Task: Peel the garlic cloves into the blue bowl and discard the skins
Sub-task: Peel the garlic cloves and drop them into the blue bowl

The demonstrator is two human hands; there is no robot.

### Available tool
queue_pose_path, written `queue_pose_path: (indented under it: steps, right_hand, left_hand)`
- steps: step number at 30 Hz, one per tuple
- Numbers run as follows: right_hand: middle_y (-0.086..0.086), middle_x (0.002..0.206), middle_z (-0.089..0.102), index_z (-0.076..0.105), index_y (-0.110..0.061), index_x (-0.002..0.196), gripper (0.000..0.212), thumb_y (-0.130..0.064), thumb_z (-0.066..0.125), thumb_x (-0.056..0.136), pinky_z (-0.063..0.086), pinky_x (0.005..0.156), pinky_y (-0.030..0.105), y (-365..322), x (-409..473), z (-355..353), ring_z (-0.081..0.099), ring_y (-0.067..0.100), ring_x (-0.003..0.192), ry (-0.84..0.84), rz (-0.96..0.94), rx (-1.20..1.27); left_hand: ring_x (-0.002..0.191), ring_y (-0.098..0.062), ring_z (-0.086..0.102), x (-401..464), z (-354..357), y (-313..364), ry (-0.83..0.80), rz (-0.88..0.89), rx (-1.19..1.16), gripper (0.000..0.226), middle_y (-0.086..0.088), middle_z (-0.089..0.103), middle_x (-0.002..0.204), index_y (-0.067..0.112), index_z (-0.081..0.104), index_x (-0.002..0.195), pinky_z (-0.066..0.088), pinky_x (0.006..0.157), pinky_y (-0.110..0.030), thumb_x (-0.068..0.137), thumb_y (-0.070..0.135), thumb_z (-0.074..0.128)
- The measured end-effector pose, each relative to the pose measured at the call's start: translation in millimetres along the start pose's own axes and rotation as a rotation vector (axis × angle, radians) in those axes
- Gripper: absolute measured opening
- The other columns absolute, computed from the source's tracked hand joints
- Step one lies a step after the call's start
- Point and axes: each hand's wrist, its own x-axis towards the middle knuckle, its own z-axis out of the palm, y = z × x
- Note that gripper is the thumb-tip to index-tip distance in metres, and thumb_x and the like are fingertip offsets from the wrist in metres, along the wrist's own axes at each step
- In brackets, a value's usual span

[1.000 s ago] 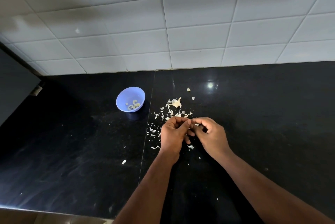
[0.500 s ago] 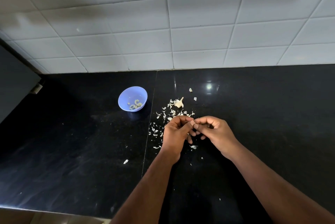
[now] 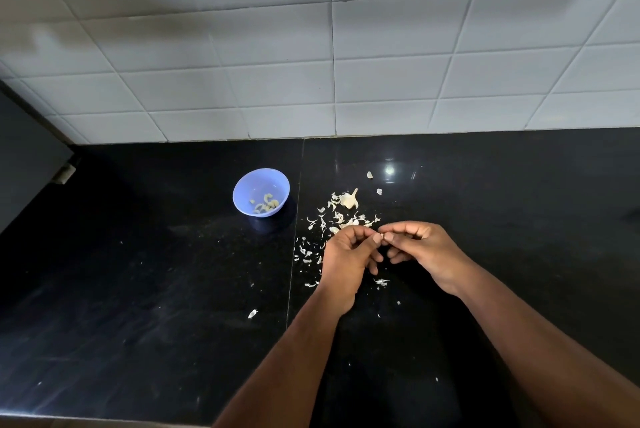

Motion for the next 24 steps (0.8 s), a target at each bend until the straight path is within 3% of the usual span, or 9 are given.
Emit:
queue_pose_path:
  steps: [5, 11, 16, 20, 24]
  right_hand:
    - [0.011, 0.096, 0.078, 0.080, -0.007, 0.106, 0.014, -0.011, 0.075, 0.094, 0.061, 0.076, 0.031, -7.7, -1.6, -2.4, 0.072, 0.019, 0.084, -0.043, 0.045, -0.029]
    - [0.016, 0.095, 0.078, 0.079, -0.006, 0.107, 0.018, -0.008, 0.078, 0.090, 0.061, 0.076, 0.031, -21.0, 0.1, 17.5, 0.072, 0.020, 0.081, 0.027, 0.011, 0.033]
    - [0.013, 0.088, 0.077, 0.077, -0.001, 0.106, 0.013, -0.003, 0.072, 0.095, 0.060, 0.065, 0.024, -52.5, 23.5, 31.4, 0.070, 0.014, 0.071, 0.085, 0.041, 0.019]
    - [0.009, 0.083, 0.078, 0.078, -0.003, 0.094, 0.003, -0.004, 0.075, 0.094, 0.062, 0.063, 0.028, -79.2, 57.9, 31.1, 0.072, 0.016, 0.068, 0.134, 0.063, -0.333]
    - [0.003, 0.074, 0.076, 0.077, -0.009, 0.083, 0.015, -0.002, 0.071, 0.095, 0.062, 0.063, 0.027, -67.8, 80.7, 40.6, 0.071, 0.013, 0.063, 0.158, 0.069, -0.706]
  left_hand:
    - [0.064, -0.016, 0.062, 2.2, -7.0, 5.7, -0.064, -0.039, -0.005, 0.011, -0.009, 0.070, 0.085, -0.003, 0.069, 0.105, 0.051, 0.050, -0.028, 0.100, 0.007, 0.070]
    - [0.053, -0.018, 0.059, 2.8, -12.4, 17.5, -0.097, -0.089, -0.099, 0.012, -0.012, 0.065, 0.078, -0.002, 0.065, 0.110, 0.045, 0.039, -0.027, 0.105, 0.010, 0.064]
    - [0.054, -0.017, 0.059, 17.2, -15.2, 43.8, -0.008, -0.080, -0.192, 0.012, -0.013, 0.066, 0.083, 0.004, 0.067, 0.116, 0.043, 0.041, -0.027, 0.106, 0.009, 0.061]
    - [0.058, -0.014, 0.060, 37.2, -36.1, 68.7, 0.143, -0.075, -0.209, 0.019, -0.007, 0.071, 0.085, 0.014, 0.063, 0.125, 0.045, 0.049, -0.026, 0.107, 0.013, 0.061]
    - [0.057, -0.014, 0.058, 43.7, -60.8, 74.7, 0.226, -0.076, -0.197, 0.017, -0.007, 0.068, 0.084, 0.014, 0.062, 0.124, 0.043, 0.050, -0.026, 0.108, 0.014, 0.058]
